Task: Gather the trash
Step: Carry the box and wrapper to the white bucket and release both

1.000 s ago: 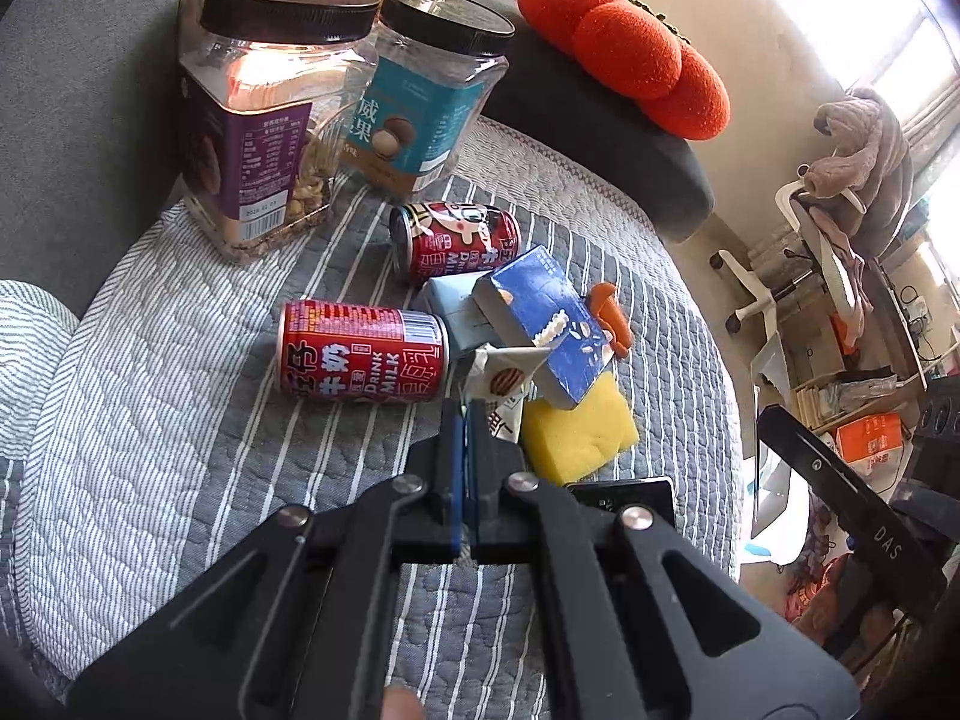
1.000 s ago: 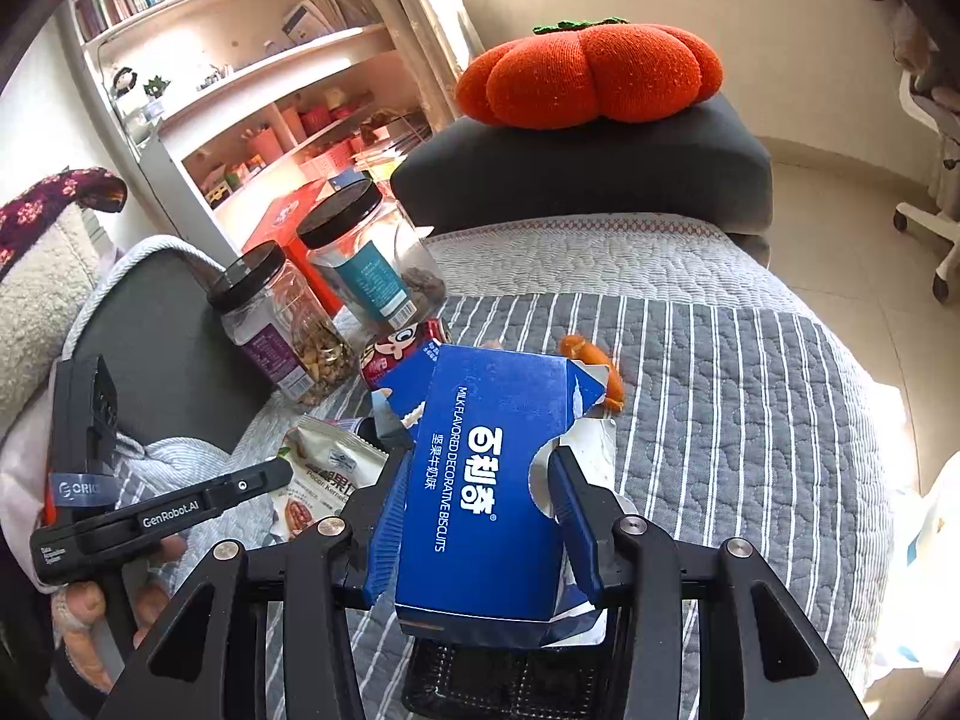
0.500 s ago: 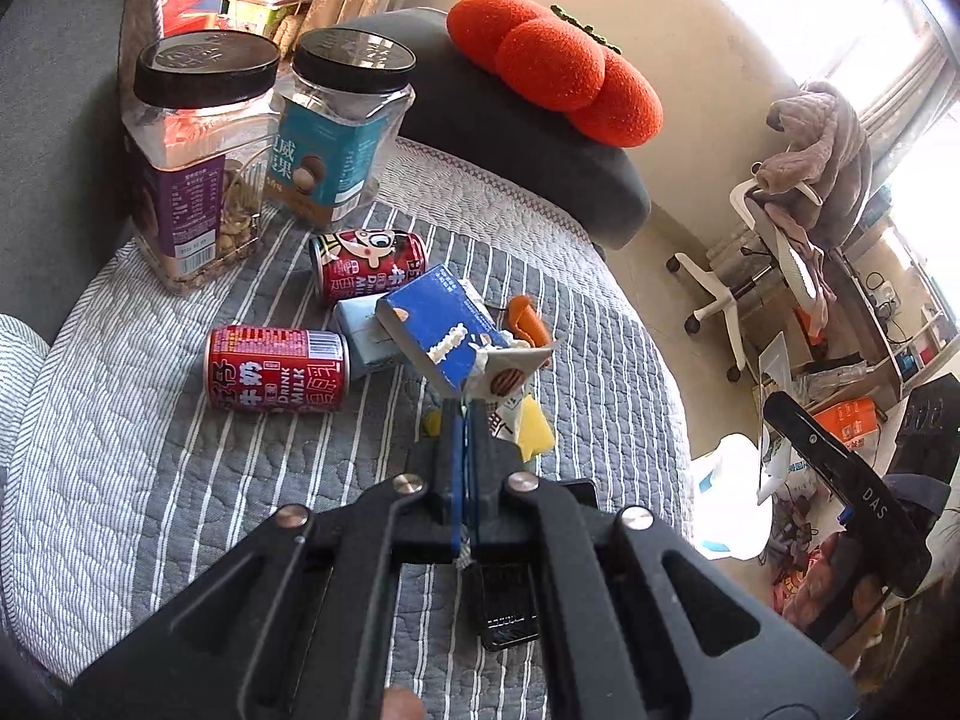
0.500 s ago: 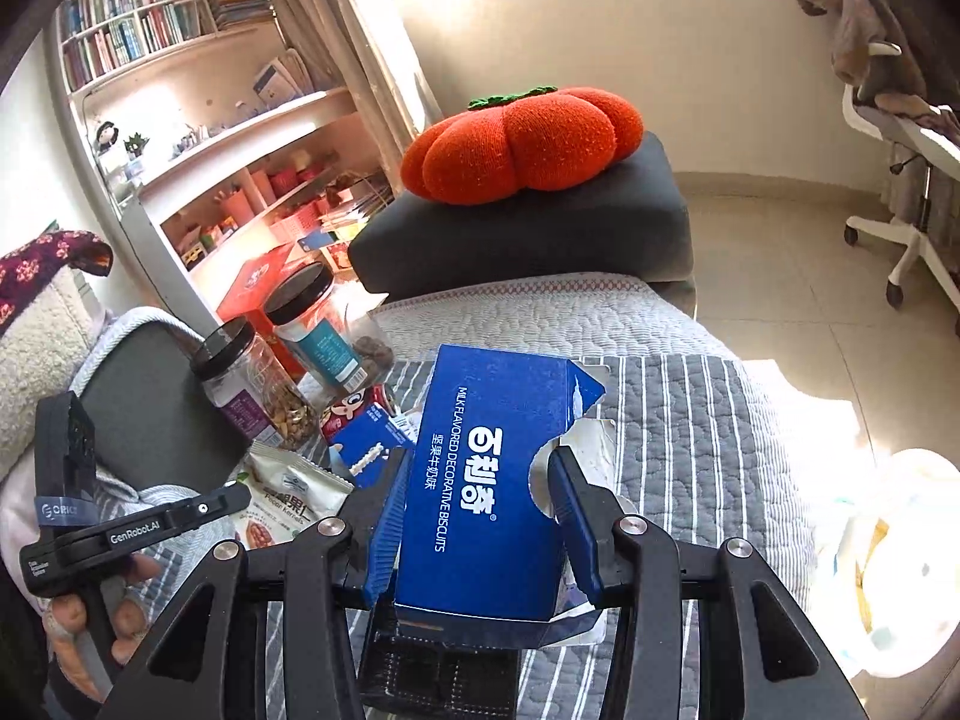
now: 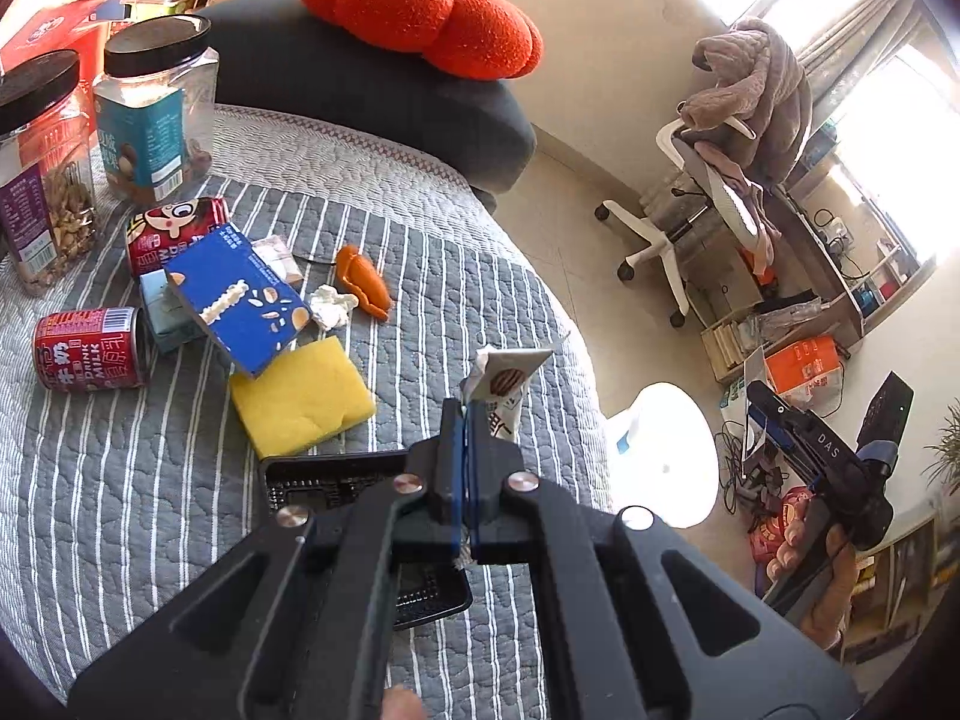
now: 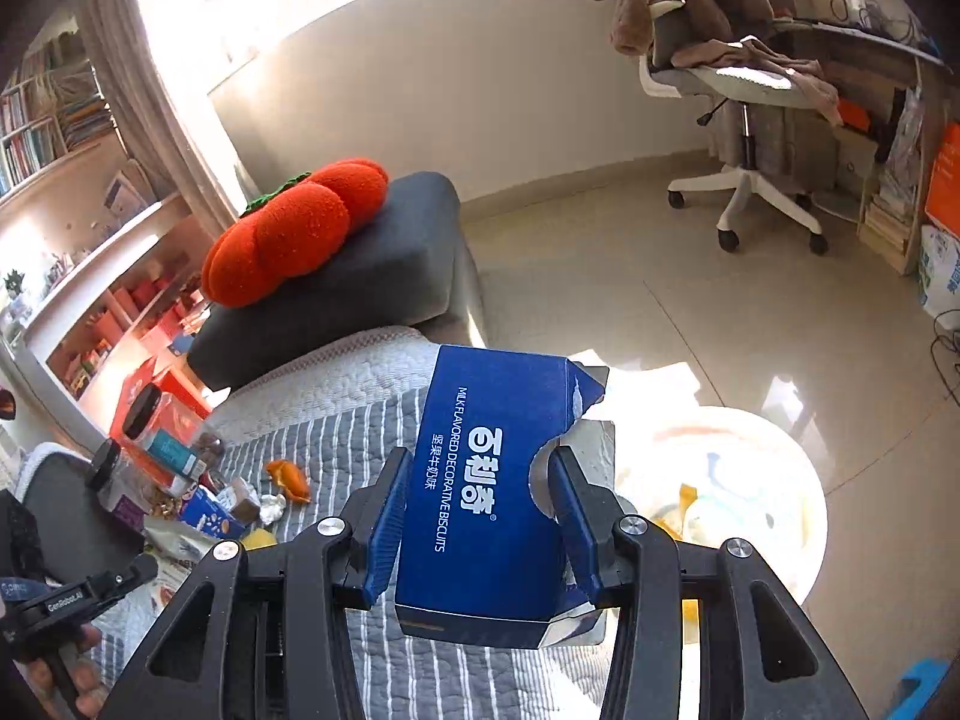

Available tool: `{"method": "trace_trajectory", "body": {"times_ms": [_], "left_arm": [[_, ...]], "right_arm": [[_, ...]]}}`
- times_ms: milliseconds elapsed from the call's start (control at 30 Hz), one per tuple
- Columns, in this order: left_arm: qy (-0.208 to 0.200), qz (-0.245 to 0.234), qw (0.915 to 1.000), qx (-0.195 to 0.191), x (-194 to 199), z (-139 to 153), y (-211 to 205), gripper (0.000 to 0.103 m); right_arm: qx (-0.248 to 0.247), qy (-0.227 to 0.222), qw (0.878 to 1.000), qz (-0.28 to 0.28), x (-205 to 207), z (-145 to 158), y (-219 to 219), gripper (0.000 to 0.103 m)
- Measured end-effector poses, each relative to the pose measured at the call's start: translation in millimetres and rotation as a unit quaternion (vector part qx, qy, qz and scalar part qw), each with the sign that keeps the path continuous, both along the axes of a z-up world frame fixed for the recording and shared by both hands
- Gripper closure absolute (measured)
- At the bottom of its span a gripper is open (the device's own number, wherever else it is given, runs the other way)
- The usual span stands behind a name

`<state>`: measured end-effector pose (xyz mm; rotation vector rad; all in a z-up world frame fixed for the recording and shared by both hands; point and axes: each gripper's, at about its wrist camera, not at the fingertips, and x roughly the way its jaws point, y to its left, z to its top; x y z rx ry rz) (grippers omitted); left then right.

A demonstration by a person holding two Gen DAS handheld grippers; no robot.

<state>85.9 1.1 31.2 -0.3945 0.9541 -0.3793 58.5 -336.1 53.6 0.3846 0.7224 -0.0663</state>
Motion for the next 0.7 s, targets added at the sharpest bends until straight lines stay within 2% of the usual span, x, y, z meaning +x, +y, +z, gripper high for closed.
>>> {"method": "trace_trajectory", "body": {"times_ms": [133,167,200,267,333,400,433,533,700], "left_arm": [[-0.006,-0.031,0.9995,-0.002,6,9,-38,0.101],[-0.007,-0.038,0.9992,-0.004,8,11,-48,0.101],[-0.008,-0.044,0.999,-0.005,10,13,-56,0.101],[-0.009,-0.058,0.9982,-0.008,12,17,-76,0.101],[-0.012,-0.073,0.9972,-0.008,13,21,-95,0.101],[-0.014,-0.087,0.9961,-0.009,15,25,-115,0.101],[-0.015,-0.093,0.9955,-0.011,16,26,-124,0.101],[-0.018,-0.113,0.9934,-0.008,18,30,-158,0.101],[-0.017,-0.145,0.9893,0.007,24,31,-208,0.101]], "right_arm": [[0.025,0.018,0.999,-0.038,-8,-10,-42,0.054],[0.028,0.019,0.998,-0.048,-11,-10,-50,0.05],[0.034,0.018,0.998,-0.055,-15,-9,-56,0.045],[0.041,0.011,0.997,-0.071,-24,-5,-72,0.022],[0.032,0.005,0.995,-0.095,-34,1,-87,0.015],[0.0,0.006,0.991,-0.131,-47,6,-97,0.01],[-0.02,0.008,0.989,-0.15,-52,9,-102,0.002],[-0.061,0.017,0.978,-0.2,-67,13,-120,0.0],[-0.077,0.025,0.961,-0.266,-88,18,-153,0.0]]}}
